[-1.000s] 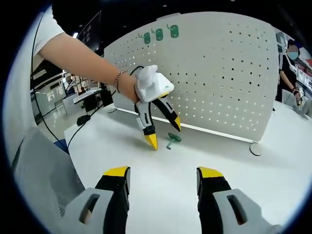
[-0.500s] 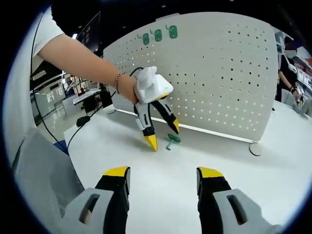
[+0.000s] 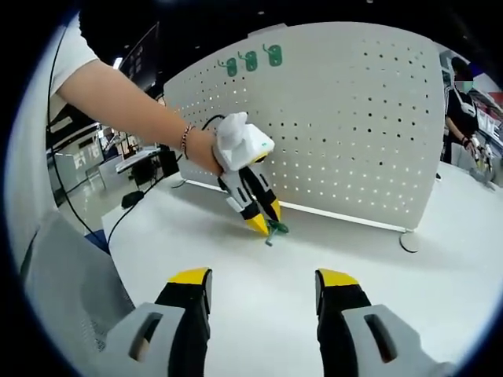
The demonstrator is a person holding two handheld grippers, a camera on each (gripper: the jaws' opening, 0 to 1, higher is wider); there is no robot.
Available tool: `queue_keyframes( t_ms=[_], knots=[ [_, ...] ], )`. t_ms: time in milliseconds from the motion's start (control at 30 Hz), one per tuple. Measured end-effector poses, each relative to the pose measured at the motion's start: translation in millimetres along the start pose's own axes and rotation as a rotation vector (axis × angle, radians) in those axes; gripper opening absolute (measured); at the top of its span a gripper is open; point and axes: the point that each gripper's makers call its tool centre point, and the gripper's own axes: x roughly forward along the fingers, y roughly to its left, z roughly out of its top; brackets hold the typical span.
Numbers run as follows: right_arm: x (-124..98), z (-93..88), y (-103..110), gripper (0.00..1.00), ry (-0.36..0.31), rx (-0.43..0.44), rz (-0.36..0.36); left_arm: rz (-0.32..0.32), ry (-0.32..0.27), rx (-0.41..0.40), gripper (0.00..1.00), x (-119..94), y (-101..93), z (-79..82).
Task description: Insert the hook assembly into the mounting plate slot until the hook locks in place.
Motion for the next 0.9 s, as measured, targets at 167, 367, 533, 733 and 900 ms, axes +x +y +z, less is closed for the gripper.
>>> queue_keyframes(
  t_ms=[167, 367, 533, 733, 900],
  knots=[
    [0.1, 1.0, -0.5, 0.50, -0.005, -0.007, 0.000, 0.027, 0.027, -0.036, 0.09, 0.5, 4.4, 0.3],
    [-1.2, 1.9, -1.2, 0.50, -0.008, -0.002, -0.005, 0.047, 0.040, -0.035, 0.04, 0.4, 7.9, -1.3],
    [-0.9, 1.9, -2.7, 0.50, -0.013, 0.003, -0.007, 0.045, 0.043, -0.025, 0.03, 0.0, 8.0, -1.6],
    [-1.0, 1.8, -1.7, 0.50, -0.009, 0.000, -0.005, 0.045, 0.043, -0.014, 0.03, 0.2, 8.4, -1.3],
    [-1.2, 2.6, -2.5, 0.50, -0.013, 0.001, -0.007, 0.055, 0.010, -0.005, 0.03, -1.1, 5.3, 1.0]
  ],
)
